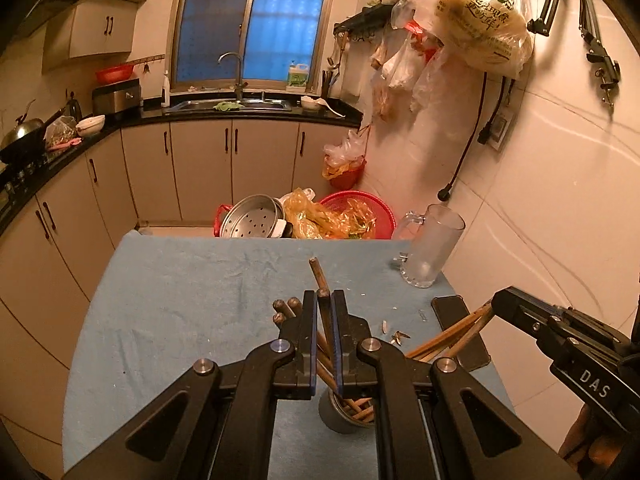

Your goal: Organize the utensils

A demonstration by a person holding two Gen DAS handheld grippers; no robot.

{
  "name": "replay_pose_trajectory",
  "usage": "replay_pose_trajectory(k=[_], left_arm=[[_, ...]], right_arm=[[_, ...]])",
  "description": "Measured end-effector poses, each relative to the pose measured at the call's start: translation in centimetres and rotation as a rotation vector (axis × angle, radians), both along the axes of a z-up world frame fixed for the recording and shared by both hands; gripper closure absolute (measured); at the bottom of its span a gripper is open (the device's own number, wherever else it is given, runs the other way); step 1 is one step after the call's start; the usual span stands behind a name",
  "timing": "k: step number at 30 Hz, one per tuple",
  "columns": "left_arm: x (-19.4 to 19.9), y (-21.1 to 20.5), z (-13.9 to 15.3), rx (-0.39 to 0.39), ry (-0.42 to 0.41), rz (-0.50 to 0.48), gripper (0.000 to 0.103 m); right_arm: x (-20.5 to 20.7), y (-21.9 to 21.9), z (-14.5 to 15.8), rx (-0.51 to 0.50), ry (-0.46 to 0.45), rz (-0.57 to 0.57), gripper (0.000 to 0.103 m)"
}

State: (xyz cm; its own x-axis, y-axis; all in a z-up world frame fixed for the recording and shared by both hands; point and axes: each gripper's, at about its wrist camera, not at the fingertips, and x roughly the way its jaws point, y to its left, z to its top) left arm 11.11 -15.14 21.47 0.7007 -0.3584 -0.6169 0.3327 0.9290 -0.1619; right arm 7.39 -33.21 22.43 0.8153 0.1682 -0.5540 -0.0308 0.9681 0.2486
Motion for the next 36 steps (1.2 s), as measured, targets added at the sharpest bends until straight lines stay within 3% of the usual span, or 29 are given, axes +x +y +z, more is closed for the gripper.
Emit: replay_pose_trajectory(k=[3,5,7,9,13,17,25,36], left_arm=[[-0.8,0.0,0.1,0.006,-0.007,-0.007,0.093],[-1.4,0.0,0.2,0.016,-0.015,-0.013,0.075],[-2.6,0.3,0.3,0.026,-0.040,-0.008,0.040],[-4.0,0.9,0.5,0.030,-0.081,0.006,0.034],[-7.1,2.1,-0.5,0.068,-0.096,0.011,0.023],[-9.8,3.3,-2.1,0.092,-0.096,0.033,0.020],[-14.7,6.1,-6.0,0.074,-0.031,0.095,0.016],[-19.0,8.3,-9.7,0.118,-0.016,0.133,0.015]], right_arm=[[-0.6,0.2,0.6,-0.015,-0.010,-0.020,0.074],[-1.4,0.3,1.1,-0.029,-0.022,-0.033,0.070],[-2.4,0.4,1.6,-0.041,-0.030,-0.040,0.060],[-4.0,0.4,1.8,-0.052,-0.047,-0.046,0.039],[-7.3,0.2,1.2,-0.062,-0.064,-0.069,0.028],[-10.7,0.0,-1.4,-0.018,-0.043,-0.082,0.019],[-15.3,1.8,-7.0,0.041,0.047,-0.068,0.017],[-20.5,4.9,-9.5,-0.071,0.010,-0.089,0.016]])
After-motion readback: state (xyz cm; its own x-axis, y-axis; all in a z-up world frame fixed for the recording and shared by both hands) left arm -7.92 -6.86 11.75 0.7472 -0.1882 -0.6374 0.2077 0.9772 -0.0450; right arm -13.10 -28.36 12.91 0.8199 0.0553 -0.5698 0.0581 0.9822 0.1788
